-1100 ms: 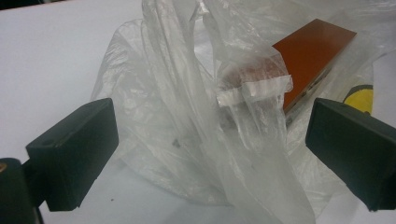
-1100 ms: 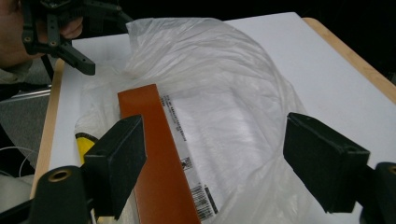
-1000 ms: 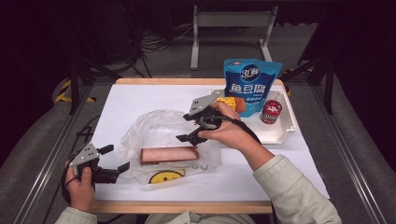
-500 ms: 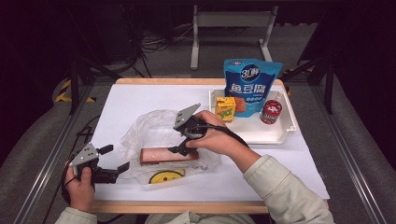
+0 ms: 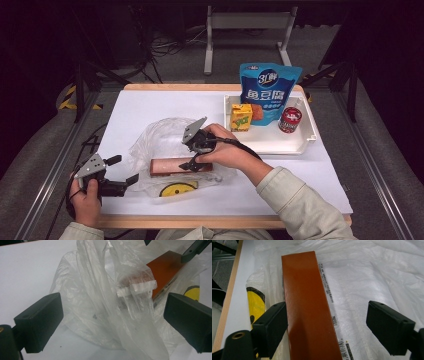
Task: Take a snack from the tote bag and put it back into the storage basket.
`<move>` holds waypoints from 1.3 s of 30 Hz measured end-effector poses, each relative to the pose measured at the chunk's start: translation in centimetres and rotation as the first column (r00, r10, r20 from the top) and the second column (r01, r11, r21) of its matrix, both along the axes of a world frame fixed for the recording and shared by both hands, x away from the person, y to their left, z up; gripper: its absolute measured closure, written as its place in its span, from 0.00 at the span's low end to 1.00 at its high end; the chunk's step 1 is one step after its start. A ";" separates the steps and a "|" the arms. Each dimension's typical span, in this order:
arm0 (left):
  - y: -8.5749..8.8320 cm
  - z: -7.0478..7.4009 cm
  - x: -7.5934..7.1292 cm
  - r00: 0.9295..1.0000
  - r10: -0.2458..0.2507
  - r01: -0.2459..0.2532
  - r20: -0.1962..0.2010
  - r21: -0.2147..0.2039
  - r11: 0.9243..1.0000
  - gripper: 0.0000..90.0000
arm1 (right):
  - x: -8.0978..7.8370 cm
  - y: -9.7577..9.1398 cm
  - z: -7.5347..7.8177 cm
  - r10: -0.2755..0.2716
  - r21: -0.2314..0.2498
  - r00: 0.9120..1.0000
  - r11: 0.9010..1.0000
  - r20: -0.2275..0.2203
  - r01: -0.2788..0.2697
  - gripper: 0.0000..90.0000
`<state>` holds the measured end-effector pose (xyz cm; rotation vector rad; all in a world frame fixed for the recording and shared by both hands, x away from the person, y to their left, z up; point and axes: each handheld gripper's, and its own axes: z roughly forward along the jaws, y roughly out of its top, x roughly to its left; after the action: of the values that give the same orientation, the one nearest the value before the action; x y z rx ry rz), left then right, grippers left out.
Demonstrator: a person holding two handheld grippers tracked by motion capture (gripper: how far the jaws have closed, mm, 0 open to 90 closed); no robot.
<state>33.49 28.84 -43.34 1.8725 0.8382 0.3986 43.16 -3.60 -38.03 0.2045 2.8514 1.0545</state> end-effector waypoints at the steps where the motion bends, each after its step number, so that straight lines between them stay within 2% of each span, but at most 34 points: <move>1: 0.0 0.0 0.0 1.000 0.000 0.000 0.000 0.000 1.000 0.04 | 0.0 0.1 -0.2 -0.001 -0.001 1.000 1.000 -0.006 0.001 0.21; 17: 0.0 0.0 0.0 1.000 -0.002 0.002 0.002 -0.002 1.000 0.04 | -0.1 1.0 -2.1 0.021 -0.060 0.999 0.998 -0.038 -0.023 0.19; 30: 0.1 0.0 0.0 1.000 0.003 -0.003 0.002 -0.004 1.000 0.04 | 0.2 1.3 -3.3 0.057 -0.099 0.998 0.993 -0.039 -0.061 0.20; 35: 0.1 0.0 0.0 1.000 0.002 -0.002 0.002 -0.001 1.000 0.03 | 0.3 1.3 -3.5 0.060 -0.110 0.997 0.992 -0.050 -0.065 0.24; 37: 0.0 0.0 0.0 1.000 0.000 0.000 0.001 -0.001 1.000 0.03 | 0.3 1.3 -3.5 0.065 -0.120 0.997 0.990 -0.050 -0.071 0.29; 39: 0.0 0.0 0.0 1.000 0.003 -0.003 0.001 -0.002 1.000 0.03 | 0.3 1.3 -3.5 0.072 -0.130 0.996 0.988 -0.052 -0.078 0.38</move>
<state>33.46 28.88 -43.35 1.8697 0.8404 0.3998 43.46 -2.26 -41.49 0.1141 2.9791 0.8800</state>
